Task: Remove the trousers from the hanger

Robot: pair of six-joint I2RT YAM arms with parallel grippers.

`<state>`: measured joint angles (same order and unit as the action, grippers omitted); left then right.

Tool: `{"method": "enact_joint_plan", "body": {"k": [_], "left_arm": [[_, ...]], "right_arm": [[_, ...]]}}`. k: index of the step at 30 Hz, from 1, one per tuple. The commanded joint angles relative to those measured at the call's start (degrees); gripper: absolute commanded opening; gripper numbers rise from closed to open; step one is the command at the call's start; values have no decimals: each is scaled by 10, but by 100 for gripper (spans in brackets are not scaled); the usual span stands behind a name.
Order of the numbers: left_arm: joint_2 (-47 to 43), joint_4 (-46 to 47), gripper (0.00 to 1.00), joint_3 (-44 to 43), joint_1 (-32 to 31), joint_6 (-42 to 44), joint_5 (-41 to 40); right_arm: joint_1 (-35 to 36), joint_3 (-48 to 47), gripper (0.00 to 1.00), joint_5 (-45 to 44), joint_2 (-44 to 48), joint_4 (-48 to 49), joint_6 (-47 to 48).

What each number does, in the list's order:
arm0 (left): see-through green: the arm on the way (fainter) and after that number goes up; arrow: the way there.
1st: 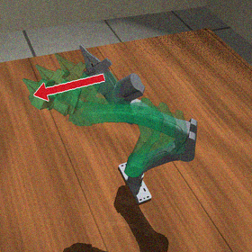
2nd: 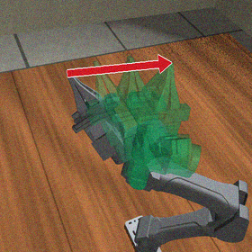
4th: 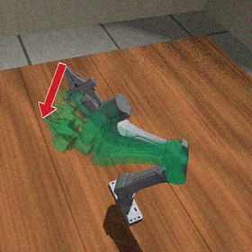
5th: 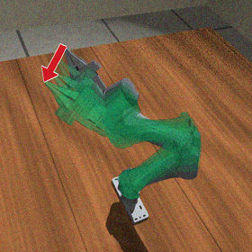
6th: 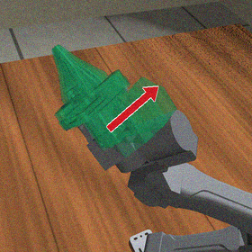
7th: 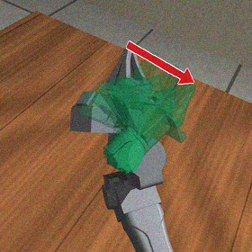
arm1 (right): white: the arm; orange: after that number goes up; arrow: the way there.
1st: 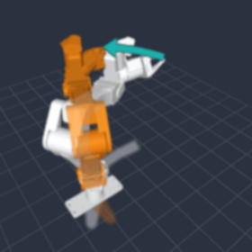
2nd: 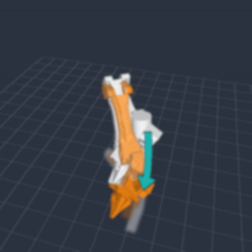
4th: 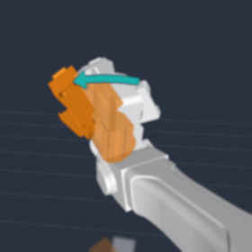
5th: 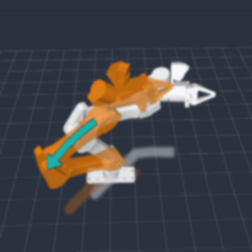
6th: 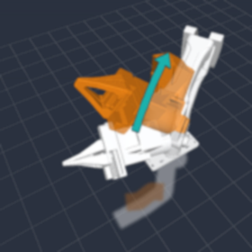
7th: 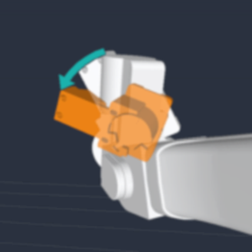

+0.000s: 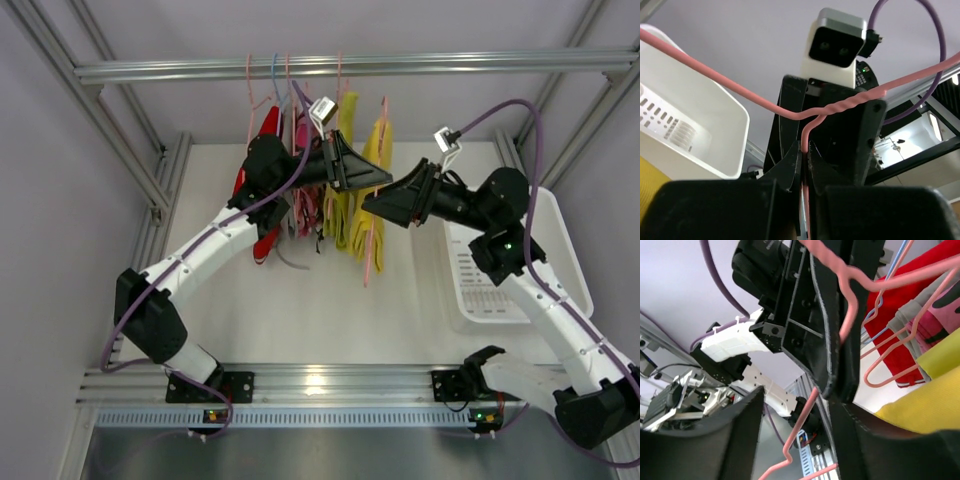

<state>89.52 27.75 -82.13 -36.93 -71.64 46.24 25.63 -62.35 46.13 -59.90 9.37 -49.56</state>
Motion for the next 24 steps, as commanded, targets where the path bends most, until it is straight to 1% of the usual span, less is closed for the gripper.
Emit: {"method": "enact_joint_plan", "body": {"k": [1,2,3,5,7,8,10,11,12,13,16,17,18,20,24], "left_arm": [[-23,57,0,-43,-2,18,28],[-22,53,0,-52,-1,21,32],[-21,47,0,-61,-2,30,34],[-17,34,0,-90,-1,36,43],[-11,24,0,-106,-1,43,47],[-8,19,0,-122,-1,45,48],[0,9,0,-136,0,49,44],[1,9,0,-142,1,46,41],[7,10,0,-152,1,40,34],[9,10,0,-156,1,38,27],[18,-8,0,-173,0,37,-5],[22,-44,0,-179,1,39,-18],[30,-60,0,-192,2,39,-38],[39,-82,0,-201,2,33,-52],[64,-117,0,-227,1,19,-76]], "right_arm": [[6,-16,58,-32,43,14,68],[5,-12,64,-44,51,0,78],[3,-9,66,-73,63,-32,102],[2,1,71,-101,101,-60,130],[2,11,76,-152,139,-110,174],[2,13,81,-197,152,-129,191],[2,33,87,-245,193,-172,252],[3,42,96,-271,206,-184,267],[2,50,100,-310,229,-195,297],[2,64,99,-321,239,-219,313],[2,95,99,-369,270,-237,363],[2,101,99,-392,275,-239,374],[3,106,100,-406,276,-239,403],[3,118,99,-438,276,-233,420],[3,141,99,-459,272,-195,444]]}}
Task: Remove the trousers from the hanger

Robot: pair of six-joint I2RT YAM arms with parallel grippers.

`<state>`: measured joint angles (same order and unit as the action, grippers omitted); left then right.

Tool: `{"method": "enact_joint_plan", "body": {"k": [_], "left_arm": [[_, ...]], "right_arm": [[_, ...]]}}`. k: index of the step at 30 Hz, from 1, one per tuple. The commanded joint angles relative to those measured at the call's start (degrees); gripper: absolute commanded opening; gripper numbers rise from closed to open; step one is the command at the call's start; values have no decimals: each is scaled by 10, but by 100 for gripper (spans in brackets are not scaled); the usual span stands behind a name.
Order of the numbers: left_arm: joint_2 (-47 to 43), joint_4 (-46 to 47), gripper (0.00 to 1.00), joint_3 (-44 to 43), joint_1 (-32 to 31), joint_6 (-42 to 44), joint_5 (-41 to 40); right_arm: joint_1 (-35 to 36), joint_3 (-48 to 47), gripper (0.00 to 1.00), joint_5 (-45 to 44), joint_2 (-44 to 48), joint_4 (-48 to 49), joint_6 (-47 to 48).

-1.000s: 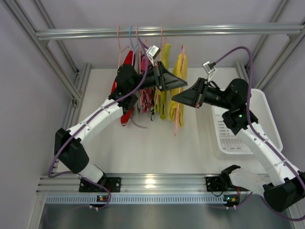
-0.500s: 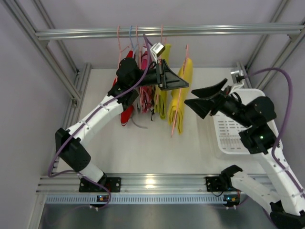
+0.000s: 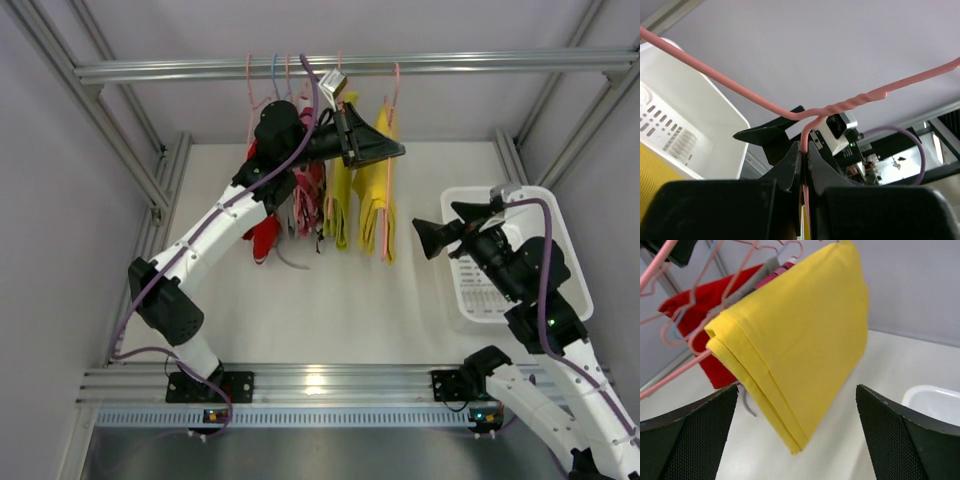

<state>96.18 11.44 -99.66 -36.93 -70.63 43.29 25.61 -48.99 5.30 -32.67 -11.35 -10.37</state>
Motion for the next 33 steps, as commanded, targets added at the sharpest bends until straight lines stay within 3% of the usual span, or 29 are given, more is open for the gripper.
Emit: {"method": "enact_joint_plan", "body": {"k": [1,11,18,24,33], "left_arm": [[0,39,0,-65,1,4,-54],[17,51,0,-89,0,-29,-58],[22,60,0,-112,0,-35,-62],[15,61,0,-113,-1,-36,-58],[2,68,0,-120,0,-43,-54]], "right_arm": [[4,16,99,-50,1,20,54],[54,105,99,5,46,145,138],[145,143,100,-69,27,207,204],[155,117,98,-144,-28,239,182],[156,94,89,-151,-78,266,181]]}}
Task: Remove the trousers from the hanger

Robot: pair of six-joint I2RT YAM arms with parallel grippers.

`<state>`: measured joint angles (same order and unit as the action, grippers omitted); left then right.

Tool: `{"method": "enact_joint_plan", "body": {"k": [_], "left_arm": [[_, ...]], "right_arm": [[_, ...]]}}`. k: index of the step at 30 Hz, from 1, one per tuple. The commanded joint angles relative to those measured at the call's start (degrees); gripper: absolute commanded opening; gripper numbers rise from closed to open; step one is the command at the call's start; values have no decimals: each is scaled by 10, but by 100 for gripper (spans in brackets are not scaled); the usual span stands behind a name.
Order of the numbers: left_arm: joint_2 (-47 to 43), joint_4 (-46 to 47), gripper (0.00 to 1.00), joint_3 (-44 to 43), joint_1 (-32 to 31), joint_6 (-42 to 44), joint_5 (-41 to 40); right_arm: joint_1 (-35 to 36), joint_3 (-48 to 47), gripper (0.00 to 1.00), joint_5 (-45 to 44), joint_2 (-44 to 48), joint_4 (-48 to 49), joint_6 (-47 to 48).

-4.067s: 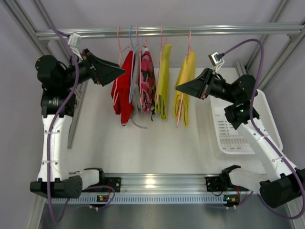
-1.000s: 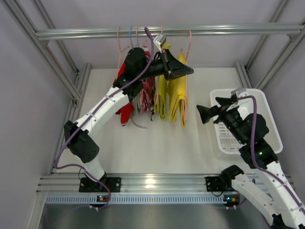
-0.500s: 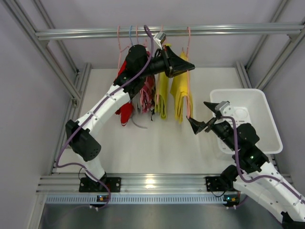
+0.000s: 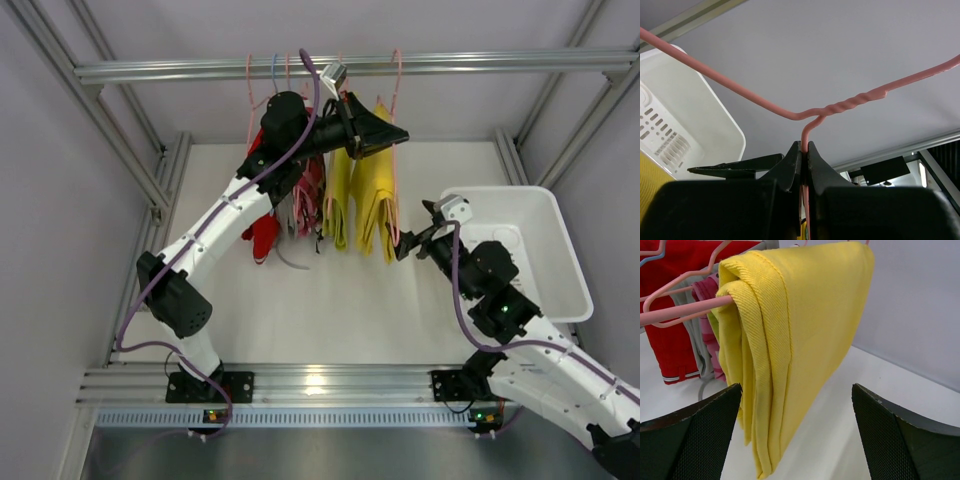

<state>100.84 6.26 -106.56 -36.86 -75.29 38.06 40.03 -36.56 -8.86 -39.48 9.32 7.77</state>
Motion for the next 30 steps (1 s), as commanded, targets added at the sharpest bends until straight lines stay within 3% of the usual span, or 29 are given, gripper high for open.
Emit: {"method": "enact_joint_plan", "body": {"k": [1,9,18,30], "left_arm": [[-46,119,0,-49,-1,3,-2],[-50,121,0,-53,-1,-5,1],[-57,118,0,-56,-8,-8,4],[-59,129,0,-58,-20,-14,9]], "right_arm": [[12,-31,89,-6,-11,65,-6],[12,-36,89,-11,-42,90,-15],[11,-23,79,-34,-45,111,14],[-8,-13,77,-35,-60,124,7]]}}
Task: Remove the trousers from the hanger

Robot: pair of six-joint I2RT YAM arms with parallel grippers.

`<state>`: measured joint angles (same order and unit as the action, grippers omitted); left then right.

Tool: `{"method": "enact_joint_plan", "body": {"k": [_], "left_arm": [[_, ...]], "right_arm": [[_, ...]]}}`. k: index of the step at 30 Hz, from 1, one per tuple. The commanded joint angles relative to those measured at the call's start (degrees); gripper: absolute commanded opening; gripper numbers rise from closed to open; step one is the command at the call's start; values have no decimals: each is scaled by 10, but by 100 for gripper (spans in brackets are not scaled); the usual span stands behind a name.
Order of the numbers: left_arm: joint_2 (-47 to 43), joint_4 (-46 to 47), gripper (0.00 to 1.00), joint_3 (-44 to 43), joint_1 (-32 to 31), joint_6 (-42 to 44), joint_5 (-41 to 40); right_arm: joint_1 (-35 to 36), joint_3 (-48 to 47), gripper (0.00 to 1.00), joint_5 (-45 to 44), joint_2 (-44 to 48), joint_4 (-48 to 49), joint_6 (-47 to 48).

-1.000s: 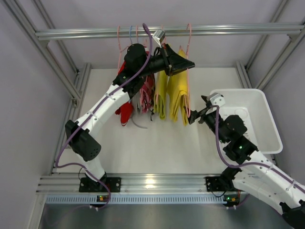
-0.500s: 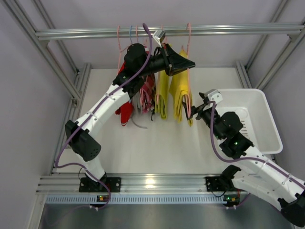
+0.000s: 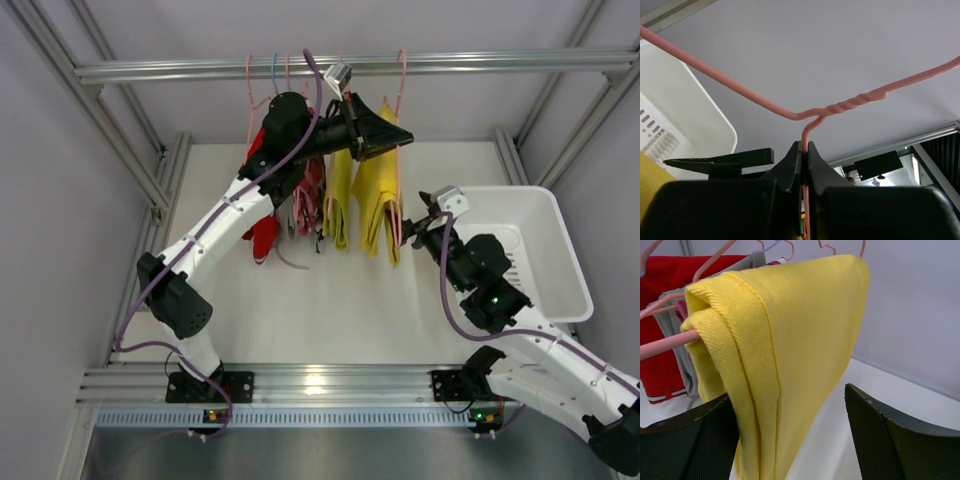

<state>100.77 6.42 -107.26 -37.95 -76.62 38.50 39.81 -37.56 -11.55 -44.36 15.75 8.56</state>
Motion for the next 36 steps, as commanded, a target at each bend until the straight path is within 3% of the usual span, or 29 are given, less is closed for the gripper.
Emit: {"method": "enact_joint_plan", "body": {"k": [1,6,8,12,13,19,29,36], "left_arm": [[-59,128,0,-51,-10,-3,5],[-66,133,0,-46,-12,-11,10],[-70,133,0,-42,-12,-13,10],[-80,134,0,-24,-12,-14,14],[-83,134,0,-21,-12,-13,16],[-98,128,0,24,-11,17,20],[-119,53,0,126,2,165,26],[-106,21,0,152,2,195,2]], "right_arm": [[-10,-5,76,-7,-16,64,-7],[-32,-21,73,-2,-46,82,-35],[-41,-25,67,0,-49,85,-38],[-54,-38,43,10,-43,79,-48],[-55,-42,33,13,-41,72,-49],[-55,-100,0,42,-20,10,-68],[-55,-270,0,101,8,-98,-147],[-55,-312,0,102,34,-72,-173]]}}
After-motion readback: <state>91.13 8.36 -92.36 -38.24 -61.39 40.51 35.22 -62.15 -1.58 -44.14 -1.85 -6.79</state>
